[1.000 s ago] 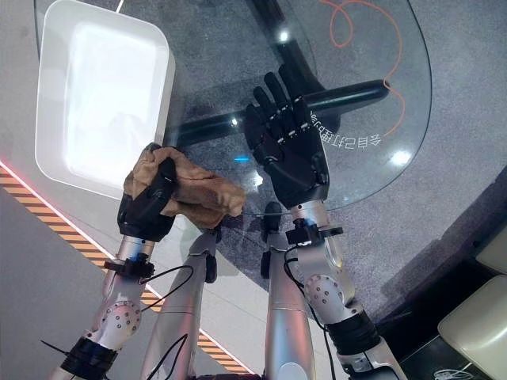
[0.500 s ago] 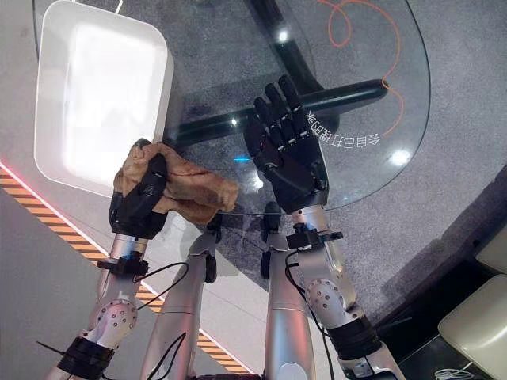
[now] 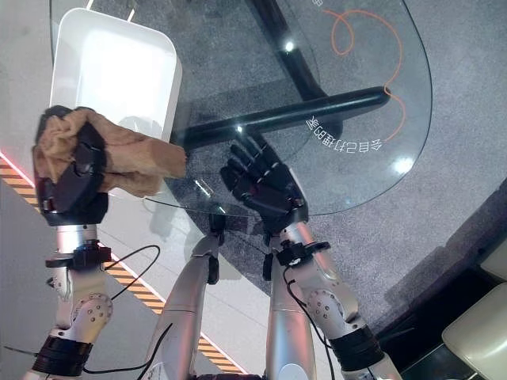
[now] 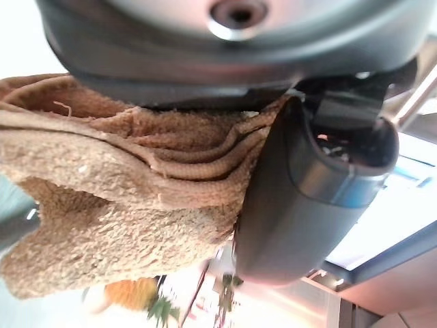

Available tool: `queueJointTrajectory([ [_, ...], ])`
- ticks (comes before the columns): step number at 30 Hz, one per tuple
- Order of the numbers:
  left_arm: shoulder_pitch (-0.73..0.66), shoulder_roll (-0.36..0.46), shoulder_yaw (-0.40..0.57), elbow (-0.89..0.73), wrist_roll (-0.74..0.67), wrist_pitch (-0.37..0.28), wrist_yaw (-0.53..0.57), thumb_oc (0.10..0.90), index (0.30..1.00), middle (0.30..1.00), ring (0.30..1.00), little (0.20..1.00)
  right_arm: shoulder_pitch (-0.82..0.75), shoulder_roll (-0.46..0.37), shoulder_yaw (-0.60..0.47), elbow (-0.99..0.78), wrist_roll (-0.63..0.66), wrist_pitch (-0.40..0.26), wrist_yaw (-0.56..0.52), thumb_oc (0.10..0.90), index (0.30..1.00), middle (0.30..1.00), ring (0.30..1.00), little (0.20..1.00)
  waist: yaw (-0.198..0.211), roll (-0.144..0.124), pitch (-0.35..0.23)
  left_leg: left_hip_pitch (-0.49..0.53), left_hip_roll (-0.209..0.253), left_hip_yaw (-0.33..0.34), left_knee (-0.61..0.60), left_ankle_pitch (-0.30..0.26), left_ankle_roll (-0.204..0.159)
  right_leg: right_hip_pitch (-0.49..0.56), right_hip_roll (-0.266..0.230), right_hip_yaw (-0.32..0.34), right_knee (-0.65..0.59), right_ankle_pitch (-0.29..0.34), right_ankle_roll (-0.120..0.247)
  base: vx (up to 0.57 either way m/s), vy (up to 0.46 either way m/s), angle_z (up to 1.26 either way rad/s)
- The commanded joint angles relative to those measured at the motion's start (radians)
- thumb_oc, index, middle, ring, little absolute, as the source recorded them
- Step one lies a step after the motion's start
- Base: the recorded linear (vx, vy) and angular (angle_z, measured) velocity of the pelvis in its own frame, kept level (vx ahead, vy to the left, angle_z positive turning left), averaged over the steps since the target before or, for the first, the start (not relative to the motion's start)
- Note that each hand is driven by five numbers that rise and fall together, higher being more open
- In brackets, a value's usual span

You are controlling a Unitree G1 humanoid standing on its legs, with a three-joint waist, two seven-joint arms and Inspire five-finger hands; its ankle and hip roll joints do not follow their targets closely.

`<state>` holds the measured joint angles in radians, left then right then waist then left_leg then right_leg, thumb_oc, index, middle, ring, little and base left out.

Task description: Wipe the table with a cloth and put it in the basket.

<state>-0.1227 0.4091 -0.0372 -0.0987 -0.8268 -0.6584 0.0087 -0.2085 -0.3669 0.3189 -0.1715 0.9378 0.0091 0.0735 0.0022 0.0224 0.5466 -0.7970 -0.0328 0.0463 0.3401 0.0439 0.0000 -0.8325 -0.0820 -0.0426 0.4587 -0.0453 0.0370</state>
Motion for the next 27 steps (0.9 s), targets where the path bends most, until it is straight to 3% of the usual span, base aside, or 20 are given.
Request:
queueJointTrajectory([
  [1,-0.004,0.021,0.109,-0.212,0.158,-0.196,0.045,0.1,0.3,0.3,0.3,0.2,0.037,-0.006,0.026,-0.113,-0.05,0.025,0.106,0.8,0.9,0.9,0.9,0.9,0.016,0.048,-0.027,0.03,-0.077,0.003,0.015,-0.059,0.039,0.034,0.061,-0.01,-0.072,0.027,-0.008,0.0,0.059,0.01],
  [3,0.0,0.024,0.119,-0.211,0.238,-0.2,0.114,0.1,0.3,0.3,0.3,0.2,0.041,-0.01,0.037,-0.104,-0.065,0.039,0.112,0.8,0.9,0.9,0.9,0.9,0.016,0.05,-0.027,0.029,-0.077,0.005,0.016,-0.059,0.038,0.033,0.06,-0.009,-0.071,0.026,-0.009,0.0,0.055,-0.01],
  [6,-0.019,0.061,0.141,-0.181,0.428,-0.203,0.322,0.1,0.3,0.3,0.3,0.2,0.034,-0.032,0.068,-0.08,-0.15,0.063,0.088,0.8,0.9,0.9,0.9,0.9,0.015,0.053,-0.027,0.023,-0.076,0.01,0.022,-0.058,0.034,0.028,0.061,-0.005,-0.066,0.02,-0.013,0.0,0.069,-0.02],
  [12,-0.059,0.135,0.181,-0.082,0.609,-0.169,0.603,0.1,0.3,0.3,0.3,0.2,-0.002,-0.098,0.102,-0.052,-0.283,0.129,0.098,0.8,0.9,0.9,0.9,0.9,0.009,0.052,-0.027,0.003,-0.069,0.019,0.038,-0.058,0.026,0.008,0.059,0.0,-0.054,0.014,-0.018,0.0,0.062,-0.06],
  [14,-0.071,0.148,0.188,-0.057,0.623,-0.169,0.64,0.1,0.3,0.3,0.3,0.2,-0.011,-0.113,0.109,-0.044,-0.301,0.144,0.112,0.8,0.9,0.9,0.9,0.9,0.008,0.051,-0.027,-0.002,-0.067,0.021,0.04,-0.058,0.025,0.004,0.058,0.0,-0.053,0.012,-0.019,0.01,0.06,-0.01],
  [18,-0.154,0.208,0.184,0.046,0.714,-0.08,0.766,0.1,0.3,0.3,0.3,0.2,-0.074,-0.18,0.163,-0.012,-0.405,0.243,0.184,0.8,0.9,0.9,0.9,0.9,0.006,0.047,-0.027,-0.024,-0.061,0.027,0.051,-0.059,0.019,-0.02,0.06,0.001,-0.044,0.009,-0.021,0.01,0.064,0.01],
  [23,-0.25,0.274,0.151,0.162,0.775,0.009,0.858,0.1,0.3,0.3,0.3,0.2,-0.153,-0.241,0.223,0.005,-0.417,0.32,0.22,0.8,0.9,0.9,0.9,0.9,0.001,0.036,-0.027,-0.045,-0.052,0.032,0.055,-0.057,0.016,-0.046,0.065,0.004,-0.037,0.013,-0.019,0.01,0.042,0.02],
  [27,-0.326,0.325,0.124,0.264,0.786,0.045,0.911,0.1,0.3,0.3,0.3,0.2,-0.194,-0.267,0.244,0.032,-0.383,0.331,0.222,0.8,0.9,0.9,0.9,0.9,-0.007,0.028,-0.027,-0.059,-0.046,0.037,0.059,-0.058,0.013,-0.06,0.068,0.011,-0.036,0.019,-0.015,0.01,0.044,-0.01],
])
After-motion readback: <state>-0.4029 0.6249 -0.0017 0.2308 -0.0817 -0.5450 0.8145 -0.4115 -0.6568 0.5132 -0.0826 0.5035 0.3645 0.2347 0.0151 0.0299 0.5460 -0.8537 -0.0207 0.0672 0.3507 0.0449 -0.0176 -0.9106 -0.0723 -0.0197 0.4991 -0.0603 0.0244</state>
